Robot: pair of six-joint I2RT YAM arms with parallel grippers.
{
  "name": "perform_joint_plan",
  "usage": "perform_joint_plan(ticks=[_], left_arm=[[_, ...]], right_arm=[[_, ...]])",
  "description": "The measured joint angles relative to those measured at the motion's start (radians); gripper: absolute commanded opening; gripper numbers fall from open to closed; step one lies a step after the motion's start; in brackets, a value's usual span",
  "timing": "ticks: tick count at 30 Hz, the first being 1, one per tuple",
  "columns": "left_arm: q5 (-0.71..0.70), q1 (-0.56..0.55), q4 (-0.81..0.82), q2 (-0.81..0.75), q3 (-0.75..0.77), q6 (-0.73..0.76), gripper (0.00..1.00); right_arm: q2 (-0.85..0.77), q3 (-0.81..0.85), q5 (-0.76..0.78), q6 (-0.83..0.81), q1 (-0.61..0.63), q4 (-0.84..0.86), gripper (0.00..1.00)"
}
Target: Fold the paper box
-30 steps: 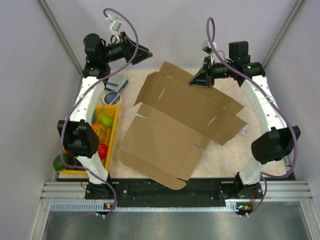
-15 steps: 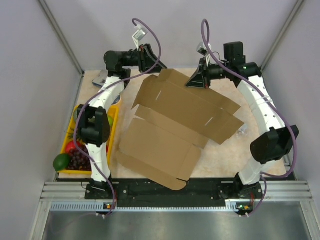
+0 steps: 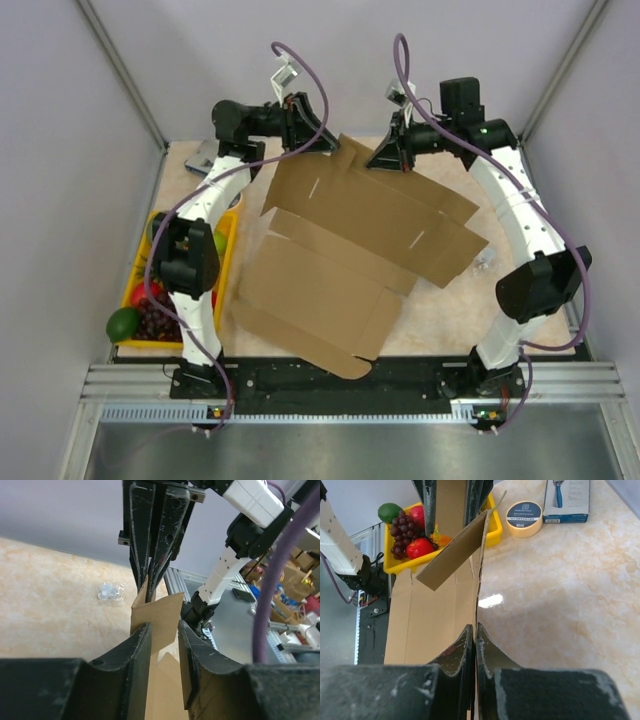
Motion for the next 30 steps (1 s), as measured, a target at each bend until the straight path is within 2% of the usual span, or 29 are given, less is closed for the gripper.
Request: perform_joint_plan(ticks=[2, 3, 6, 10, 14, 15, 16, 19, 23, 24, 28, 29, 30], left_arm=[[-0.015, 0.0, -0.155, -0.038, -0.024, 0.145, 0.24], [-0.023, -0.001, -0.288, -0.062, -0.027, 0.248, 0.23], [-0.095, -0.006, -0.646, -0.124, -0.01, 0.563, 0.27], [-0.236, -0.018, -0.951, -0.213, -0.01, 0.861, 0.33], [-0.401, -0.024, -1.052, -0.33, -0.103, 1.03, 0.44], [-0.431, -0.024, -1.065, -0.354, -0.128, 1.053, 0.51], [-0.463, -0.025, -1.076, -0.377, -0.151, 1.077, 0.53], [-0.515, -0.025, -1.099, -0.407, -0.177, 1.125, 0.53], [-0.467, -0.025, -1.094, -0.396, -0.177, 1.136, 0.52], [-0.448, -0.027, -1.092, -0.39, -0.177, 1.136, 0.51], [-0.376, -0.048, -1.129, -0.328, -0.128, 1.143, 0.3], [-0.364, -0.053, -1.134, -0.31, -0.113, 1.141, 0.21], [-0.353, -0.055, -1.137, -0.295, -0.1, 1.138, 0.15]], right_arm=[[0.0, 0.001, 0.004, 0.003, 0.004, -0.002, 0.0], [0.0, 0.001, 0.005, 0.004, 0.006, -0.002, 0.0], [0.0, 0.007, 0.011, 0.004, 0.011, 0.001, 0.0], [0.0, 0.012, 0.02, 0.005, 0.011, 0.003, 0.0], [0.0, 0.012, 0.013, 0.003, 0.019, 0.004, 0.0], [0.0, 0.012, 0.011, 0.003, 0.024, 0.004, 0.0], [0.0, 0.012, 0.008, 0.003, 0.03, 0.004, 0.0], [0.0, 0.012, 0.002, 0.003, 0.039, 0.004, 0.0], [0.0, 0.012, -0.002, 0.004, 0.041, 0.002, 0.0], [0.0, 0.012, -0.002, 0.004, 0.042, 0.002, 0.0], [0.0, 0.012, 0.004, 0.003, 0.043, -0.003, 0.0], [0.0, 0.012, 0.01, 0.003, 0.044, -0.005, 0.0], [0.0, 0.012, 0.017, 0.003, 0.044, -0.005, 0.0]])
